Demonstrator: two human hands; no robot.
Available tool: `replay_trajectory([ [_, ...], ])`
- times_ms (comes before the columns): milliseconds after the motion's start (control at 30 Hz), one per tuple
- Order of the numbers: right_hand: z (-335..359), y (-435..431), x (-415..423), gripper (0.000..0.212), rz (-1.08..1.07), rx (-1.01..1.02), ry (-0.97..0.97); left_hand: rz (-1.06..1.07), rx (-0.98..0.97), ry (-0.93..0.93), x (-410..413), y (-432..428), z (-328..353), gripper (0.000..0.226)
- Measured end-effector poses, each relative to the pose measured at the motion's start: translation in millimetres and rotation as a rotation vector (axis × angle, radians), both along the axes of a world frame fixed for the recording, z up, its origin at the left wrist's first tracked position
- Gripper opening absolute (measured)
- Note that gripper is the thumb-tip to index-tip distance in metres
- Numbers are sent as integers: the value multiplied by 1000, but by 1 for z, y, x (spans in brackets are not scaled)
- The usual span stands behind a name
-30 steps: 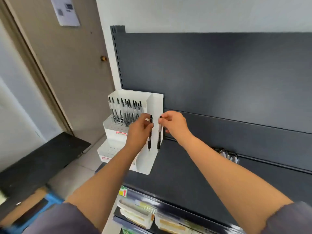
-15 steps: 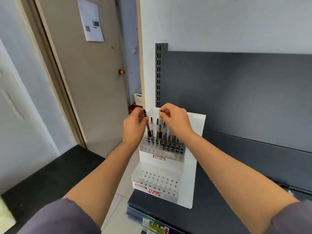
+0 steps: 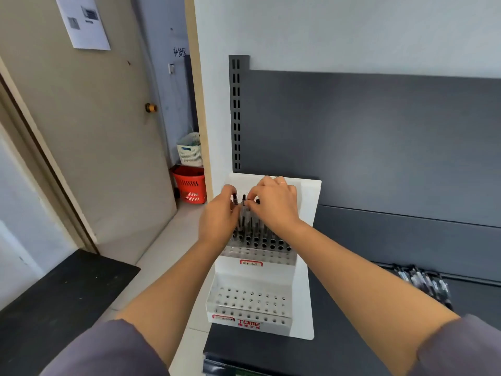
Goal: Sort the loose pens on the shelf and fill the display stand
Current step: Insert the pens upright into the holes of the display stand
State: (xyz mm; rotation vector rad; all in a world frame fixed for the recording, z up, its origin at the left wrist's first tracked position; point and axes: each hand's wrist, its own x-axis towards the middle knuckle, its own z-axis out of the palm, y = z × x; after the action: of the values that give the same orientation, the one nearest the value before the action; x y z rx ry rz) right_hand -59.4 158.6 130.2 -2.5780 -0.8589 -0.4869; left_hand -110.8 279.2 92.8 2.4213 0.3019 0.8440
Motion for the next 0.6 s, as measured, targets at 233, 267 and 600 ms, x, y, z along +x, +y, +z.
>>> replay_trajectory([
  [233,-3,-1,6,13,-16,32,24,0,134,-11,2,0,5,19],
  [267,-3,-1,6,13,-13,30,26,-1,144,-10,2,1,7,20],
  [600,-2,2,6,14,-8,16,50,16,125,164,7,-3,31,17],
])
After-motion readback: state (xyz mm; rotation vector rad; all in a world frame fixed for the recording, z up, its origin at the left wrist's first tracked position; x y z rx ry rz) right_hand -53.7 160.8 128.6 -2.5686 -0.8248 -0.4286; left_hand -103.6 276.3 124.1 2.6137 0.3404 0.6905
